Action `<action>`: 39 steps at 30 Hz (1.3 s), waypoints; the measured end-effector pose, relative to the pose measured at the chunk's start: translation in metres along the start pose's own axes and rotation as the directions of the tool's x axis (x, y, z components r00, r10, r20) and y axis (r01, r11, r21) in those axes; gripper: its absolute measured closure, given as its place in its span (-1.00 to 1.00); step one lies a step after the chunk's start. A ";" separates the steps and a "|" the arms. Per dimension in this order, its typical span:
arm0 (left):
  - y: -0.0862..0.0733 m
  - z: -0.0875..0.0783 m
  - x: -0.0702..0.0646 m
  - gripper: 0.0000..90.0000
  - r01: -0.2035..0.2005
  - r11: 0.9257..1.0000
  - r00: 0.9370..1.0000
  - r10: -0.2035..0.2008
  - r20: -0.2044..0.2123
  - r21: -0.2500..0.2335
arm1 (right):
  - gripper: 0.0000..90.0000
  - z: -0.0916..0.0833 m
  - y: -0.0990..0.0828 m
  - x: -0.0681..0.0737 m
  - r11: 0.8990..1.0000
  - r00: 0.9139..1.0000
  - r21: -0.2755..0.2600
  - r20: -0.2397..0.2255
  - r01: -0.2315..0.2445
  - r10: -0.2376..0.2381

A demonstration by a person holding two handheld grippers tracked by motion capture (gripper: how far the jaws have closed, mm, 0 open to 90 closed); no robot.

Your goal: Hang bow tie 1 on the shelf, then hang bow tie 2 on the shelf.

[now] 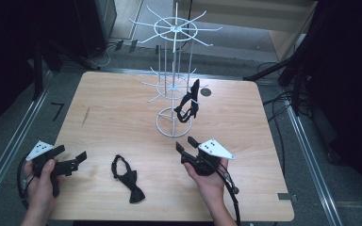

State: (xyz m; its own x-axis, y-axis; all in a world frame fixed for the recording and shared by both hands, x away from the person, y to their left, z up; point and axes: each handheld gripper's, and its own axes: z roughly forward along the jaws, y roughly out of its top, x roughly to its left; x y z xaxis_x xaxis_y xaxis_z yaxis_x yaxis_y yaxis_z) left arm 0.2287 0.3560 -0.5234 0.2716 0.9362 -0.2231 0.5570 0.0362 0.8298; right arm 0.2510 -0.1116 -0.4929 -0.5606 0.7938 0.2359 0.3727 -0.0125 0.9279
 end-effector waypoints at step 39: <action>0.001 0.001 0.001 -1.00 0.010 1.000 1.000 -0.010 0.008 -0.002 | 0.07 0.025 -0.028 0.051 0.992 0.989 0.114 -0.142 0.050 -0.034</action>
State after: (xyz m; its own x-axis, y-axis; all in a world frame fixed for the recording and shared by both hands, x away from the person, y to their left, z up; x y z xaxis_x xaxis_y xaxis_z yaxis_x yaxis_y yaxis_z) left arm 0.2306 0.3565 -0.5235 0.2725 0.9328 -0.2357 0.5583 0.0462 0.8284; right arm 0.2305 -0.0561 -0.5137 -0.6720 0.6995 0.2431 0.4258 0.0965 0.8997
